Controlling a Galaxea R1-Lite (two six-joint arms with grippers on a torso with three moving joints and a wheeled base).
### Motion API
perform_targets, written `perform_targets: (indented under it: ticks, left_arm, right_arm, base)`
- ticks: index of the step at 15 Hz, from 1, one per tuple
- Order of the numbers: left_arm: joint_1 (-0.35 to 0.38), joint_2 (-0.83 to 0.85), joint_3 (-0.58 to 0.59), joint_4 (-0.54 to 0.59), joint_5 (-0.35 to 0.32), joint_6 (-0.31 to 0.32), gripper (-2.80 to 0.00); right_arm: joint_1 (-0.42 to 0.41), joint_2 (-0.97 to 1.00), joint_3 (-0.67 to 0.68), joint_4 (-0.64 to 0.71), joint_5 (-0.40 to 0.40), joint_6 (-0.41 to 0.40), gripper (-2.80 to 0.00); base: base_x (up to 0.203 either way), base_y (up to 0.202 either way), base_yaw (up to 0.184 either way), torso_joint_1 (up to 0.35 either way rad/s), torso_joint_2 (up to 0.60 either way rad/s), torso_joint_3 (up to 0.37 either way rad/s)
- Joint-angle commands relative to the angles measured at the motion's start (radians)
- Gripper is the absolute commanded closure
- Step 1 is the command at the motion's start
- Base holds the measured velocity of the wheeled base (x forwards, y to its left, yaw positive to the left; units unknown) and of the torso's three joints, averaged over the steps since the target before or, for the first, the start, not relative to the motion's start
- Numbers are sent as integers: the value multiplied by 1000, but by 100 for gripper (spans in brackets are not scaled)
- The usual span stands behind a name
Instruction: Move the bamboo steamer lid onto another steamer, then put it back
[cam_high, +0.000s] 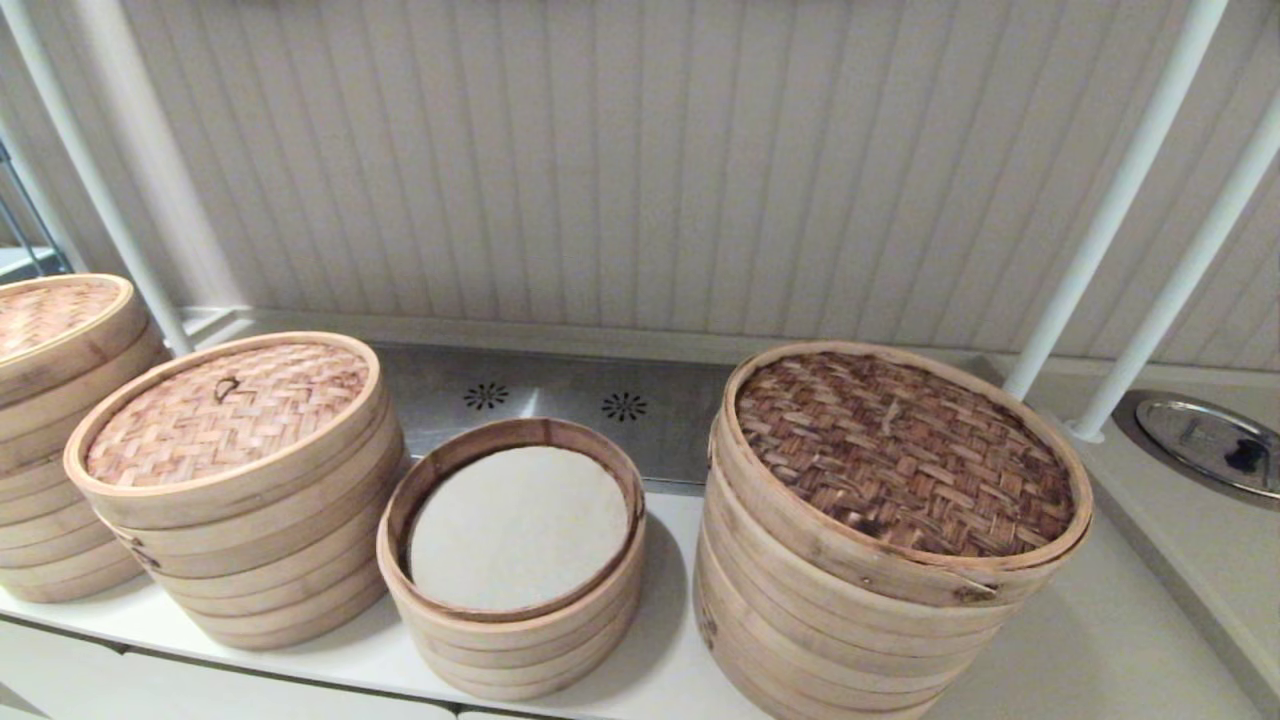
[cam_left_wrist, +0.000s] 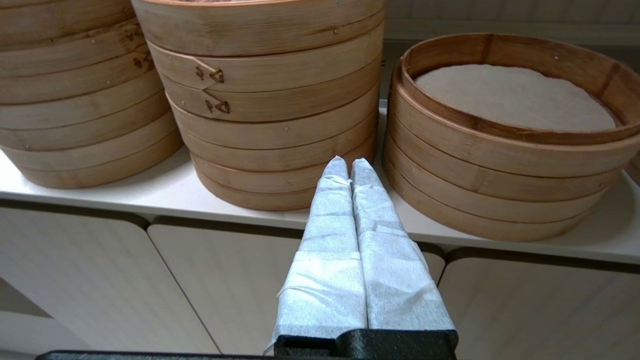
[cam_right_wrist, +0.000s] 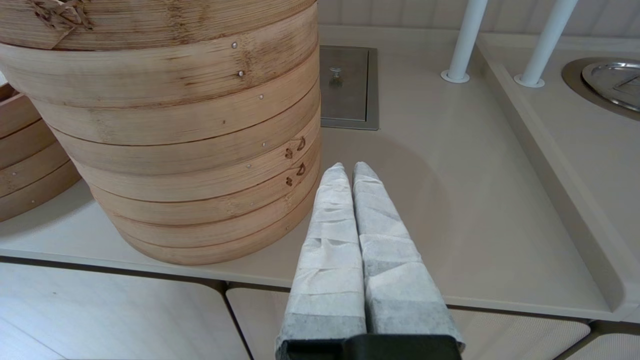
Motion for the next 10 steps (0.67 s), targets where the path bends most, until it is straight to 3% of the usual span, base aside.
perform_targets:
  ticks: [1, 10]
  left_arm:
    - [-1, 1, 4, -1, 2, -10, 0]
    - [-4, 1, 4, -4, 3, -31, 0]
  right_arm:
    - [0, 2, 0, 0, 0, 0, 0]
    - [0, 3, 1, 0, -1, 1, 0]
  base:
    - [0, 0, 0, 0, 0, 0]
    - [0, 0, 0, 0, 0, 0]
